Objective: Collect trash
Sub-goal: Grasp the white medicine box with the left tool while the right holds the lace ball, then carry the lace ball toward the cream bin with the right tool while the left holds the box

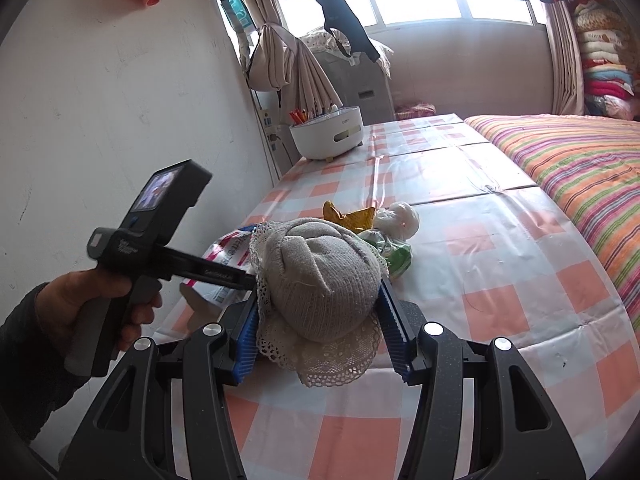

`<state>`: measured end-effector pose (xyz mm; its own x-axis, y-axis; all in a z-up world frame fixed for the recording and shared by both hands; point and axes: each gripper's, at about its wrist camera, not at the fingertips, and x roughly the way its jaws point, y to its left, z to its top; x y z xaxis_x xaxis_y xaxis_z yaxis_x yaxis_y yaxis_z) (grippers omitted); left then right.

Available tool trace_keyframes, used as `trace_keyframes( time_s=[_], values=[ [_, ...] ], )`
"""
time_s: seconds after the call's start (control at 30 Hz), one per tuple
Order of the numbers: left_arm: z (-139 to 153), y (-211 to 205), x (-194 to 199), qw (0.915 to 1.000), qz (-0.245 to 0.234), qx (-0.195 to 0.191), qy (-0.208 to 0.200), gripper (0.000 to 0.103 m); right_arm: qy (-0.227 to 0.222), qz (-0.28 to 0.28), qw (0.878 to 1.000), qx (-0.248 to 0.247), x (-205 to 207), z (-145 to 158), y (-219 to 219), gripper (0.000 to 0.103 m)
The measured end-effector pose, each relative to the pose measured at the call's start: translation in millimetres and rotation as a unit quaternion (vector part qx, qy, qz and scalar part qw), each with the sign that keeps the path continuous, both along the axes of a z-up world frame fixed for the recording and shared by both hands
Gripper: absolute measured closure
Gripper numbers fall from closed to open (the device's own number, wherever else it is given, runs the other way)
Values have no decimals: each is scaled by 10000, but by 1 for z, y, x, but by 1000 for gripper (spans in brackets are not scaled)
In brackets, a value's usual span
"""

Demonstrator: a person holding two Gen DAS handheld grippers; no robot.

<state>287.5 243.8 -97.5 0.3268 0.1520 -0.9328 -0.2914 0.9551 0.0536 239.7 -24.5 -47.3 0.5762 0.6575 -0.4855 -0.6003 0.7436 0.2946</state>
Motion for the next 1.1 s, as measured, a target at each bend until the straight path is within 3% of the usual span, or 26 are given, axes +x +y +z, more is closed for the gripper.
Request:
trace_keyframes(
  time_s=[0.33,0.7,1.1],
  values=[
    [24,-24,-54,9982,-194,53,-559,41,-243,6,9996,163,-22,14,-6,52],
    [53,-67,-121,9925,-405,80,-1151,41,-214,-109,9987,448,-54,26,-29,52],
    [77,-117,-170,9834,-801,-104,-1622,41,-241,-394,9981,406,-106,39,-83,51]
  ],
)
